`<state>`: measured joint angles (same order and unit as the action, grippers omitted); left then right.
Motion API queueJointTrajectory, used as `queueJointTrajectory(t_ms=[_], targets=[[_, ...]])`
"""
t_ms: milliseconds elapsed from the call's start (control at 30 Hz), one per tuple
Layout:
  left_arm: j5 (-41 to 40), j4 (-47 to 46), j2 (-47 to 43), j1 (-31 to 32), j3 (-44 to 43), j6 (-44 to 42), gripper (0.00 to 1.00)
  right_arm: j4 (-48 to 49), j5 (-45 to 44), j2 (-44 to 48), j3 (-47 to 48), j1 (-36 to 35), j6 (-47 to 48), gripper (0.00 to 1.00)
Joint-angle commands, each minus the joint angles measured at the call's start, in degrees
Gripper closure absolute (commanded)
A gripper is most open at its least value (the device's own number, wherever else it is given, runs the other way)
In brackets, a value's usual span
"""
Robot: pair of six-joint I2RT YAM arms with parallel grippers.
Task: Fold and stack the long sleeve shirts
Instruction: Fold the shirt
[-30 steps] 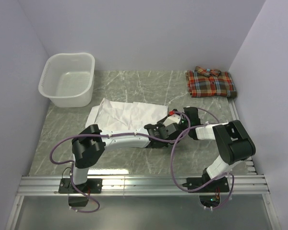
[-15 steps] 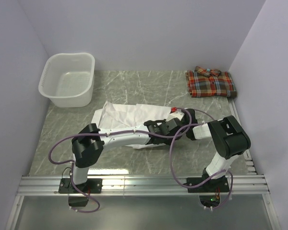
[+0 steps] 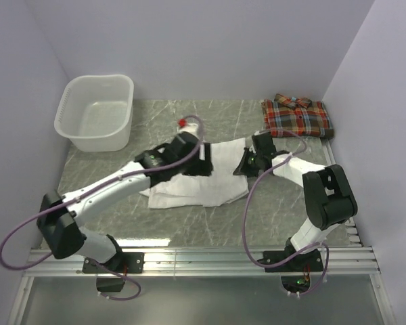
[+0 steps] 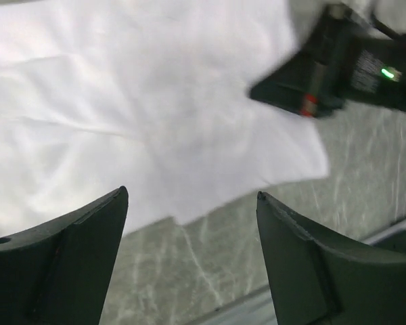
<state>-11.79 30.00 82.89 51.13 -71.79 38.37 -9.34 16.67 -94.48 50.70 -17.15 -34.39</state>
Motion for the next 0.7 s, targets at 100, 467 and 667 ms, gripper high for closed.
queueJointTrajectory(t_ms=[100, 467, 667], targets=[[2.8, 3.2, -5.2, -15.6, 9.6, 0.9, 0.24, -20.6, -12.3, 1.0, 13.7, 0.0, 17.3, 1.0], [19.8, -7.3, 2.1, -31.4, 18.9, 7.9, 0.34, -33.7, -30.4, -3.3, 29.7, -3.1, 27.8, 1.0], [26.3, -15.1, 7.6, -31.5, 20.3, 11.6, 0.39, -36.5, -41.9, -5.8, 34.4, -8.7, 28.8, 1.0]])
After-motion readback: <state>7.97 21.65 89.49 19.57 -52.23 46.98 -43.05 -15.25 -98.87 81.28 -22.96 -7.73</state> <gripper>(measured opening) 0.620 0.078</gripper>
